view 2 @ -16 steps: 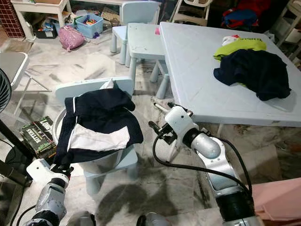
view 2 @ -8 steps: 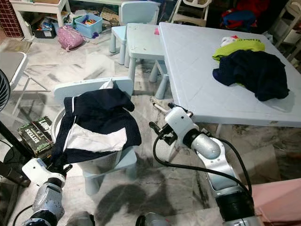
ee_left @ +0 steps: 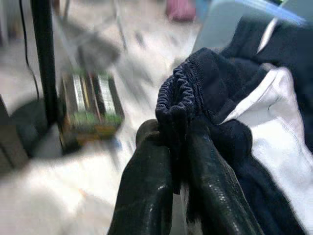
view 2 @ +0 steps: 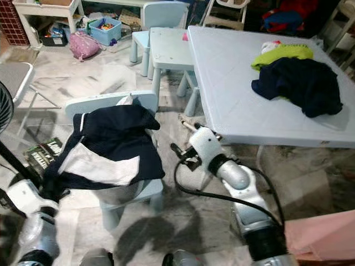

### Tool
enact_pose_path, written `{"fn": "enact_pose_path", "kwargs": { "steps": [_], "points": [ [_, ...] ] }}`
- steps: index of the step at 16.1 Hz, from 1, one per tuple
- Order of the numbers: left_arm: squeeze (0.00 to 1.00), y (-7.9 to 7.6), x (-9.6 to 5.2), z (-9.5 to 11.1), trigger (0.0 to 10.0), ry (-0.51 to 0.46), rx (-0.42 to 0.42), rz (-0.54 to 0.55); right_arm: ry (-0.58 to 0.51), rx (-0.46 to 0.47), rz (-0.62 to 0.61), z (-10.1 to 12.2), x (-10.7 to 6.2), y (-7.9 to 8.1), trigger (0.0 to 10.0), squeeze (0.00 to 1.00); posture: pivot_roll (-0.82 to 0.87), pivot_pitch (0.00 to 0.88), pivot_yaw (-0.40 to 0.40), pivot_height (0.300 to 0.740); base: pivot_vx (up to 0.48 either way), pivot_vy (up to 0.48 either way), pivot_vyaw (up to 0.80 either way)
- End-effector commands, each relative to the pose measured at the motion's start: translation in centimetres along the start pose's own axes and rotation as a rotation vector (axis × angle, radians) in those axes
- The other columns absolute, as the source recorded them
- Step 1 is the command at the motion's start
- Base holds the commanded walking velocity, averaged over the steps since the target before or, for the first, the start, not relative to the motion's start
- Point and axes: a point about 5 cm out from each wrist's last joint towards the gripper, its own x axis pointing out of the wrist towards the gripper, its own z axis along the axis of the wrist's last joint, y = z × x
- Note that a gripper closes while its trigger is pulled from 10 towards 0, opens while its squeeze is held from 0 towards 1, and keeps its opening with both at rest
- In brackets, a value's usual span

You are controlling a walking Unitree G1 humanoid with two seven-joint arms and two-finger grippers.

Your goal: Hang hanger

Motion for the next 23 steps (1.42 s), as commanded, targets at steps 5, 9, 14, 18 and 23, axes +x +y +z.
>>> {"fn": "enact_pose_path", "kwargs": {
  "steps": [5, 9, 14, 18, 23],
  "points": [
    [0.00, -6.5, 2.8, 10.9, 0.0, -0.399, 0.278, -0.266, -0.017, 0.122, -0.102, -0.6, 0.6, 0.8, 10.0, 0.00, 0.05, 0.009, 0.006, 0.740, 0.000, 0.000, 0.00],
    [0.00, -13.3, 1.3, 12.8, 0.0, -0.429, 0.458, -0.459, -0.016, 0.332, -0.327, -1.7, 0.3, 0.6, 10.0, 0.00, 0.06, 0.000, 0.054, 0.740, 0.000, 0.000, 0.00],
    [0.00, -15.7, -1.8, 11.4, 0.0, -0.370, 0.562, -0.600, -0.035, 0.372, -0.433, -1.5, 0.5, -0.7, 10.0, 0.00, 0.05, 0.008, 0.081, 0.740, 0.000, 0.000, 0.00],
    [0.00, -16.8, -3.1, 10.1, 10.0, -0.277, 0.557, -0.597, -0.006, 0.429, -0.503, -2.2, 0.1, -2.0, 10.0, 0.00, 0.05, 0.022, 0.056, 0.740, 0.000, 0.000, -0.12],
    [0.00, -17.6, -3.8, 9.6, 10.0, -0.245, 0.555, -0.628, 0.004, 0.429, -0.518, -2.4, -0.1, -1.8, 10.0, 0.00, 0.04, 0.028, 0.058, 0.740, 0.000, 0.000, -0.80]
  ]
}}
